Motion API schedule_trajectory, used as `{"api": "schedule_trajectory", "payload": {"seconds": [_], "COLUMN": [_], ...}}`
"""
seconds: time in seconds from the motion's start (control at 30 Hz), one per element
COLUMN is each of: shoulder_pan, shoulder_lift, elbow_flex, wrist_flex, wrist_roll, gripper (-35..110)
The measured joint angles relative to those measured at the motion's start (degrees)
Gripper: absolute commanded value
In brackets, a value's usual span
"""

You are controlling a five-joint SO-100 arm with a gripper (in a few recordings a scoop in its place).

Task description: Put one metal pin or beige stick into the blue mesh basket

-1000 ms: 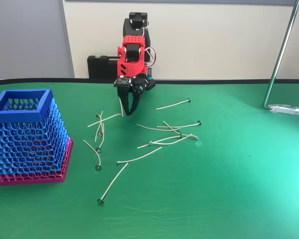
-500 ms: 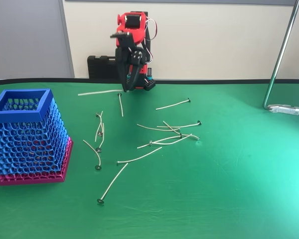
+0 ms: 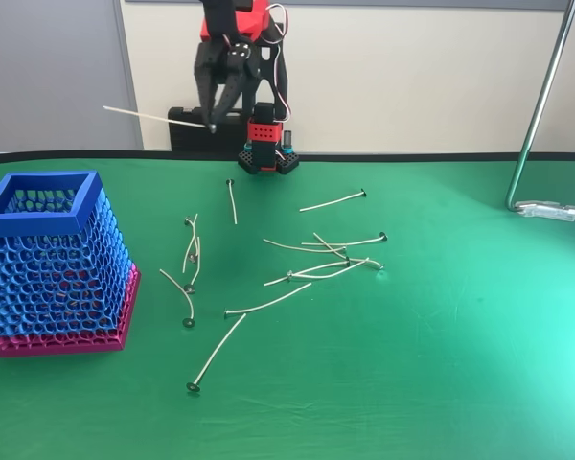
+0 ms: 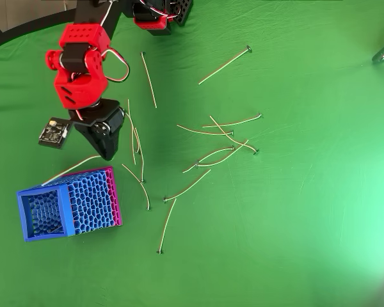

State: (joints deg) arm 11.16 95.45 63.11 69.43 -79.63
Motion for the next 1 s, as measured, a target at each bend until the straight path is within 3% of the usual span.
{"api": "schedule_trajectory", "payload": {"seconds": [0.53,1.0], "shoulder_pan": [14.4,19.3], "shoulder_lift": [-13.4,-29.0], "elbow_flex": [-13.8,-33.9], "wrist_flex": [-2.2,-2.3], "wrist_roll": [-9.0,-14.0], "gripper": [1,1]}}
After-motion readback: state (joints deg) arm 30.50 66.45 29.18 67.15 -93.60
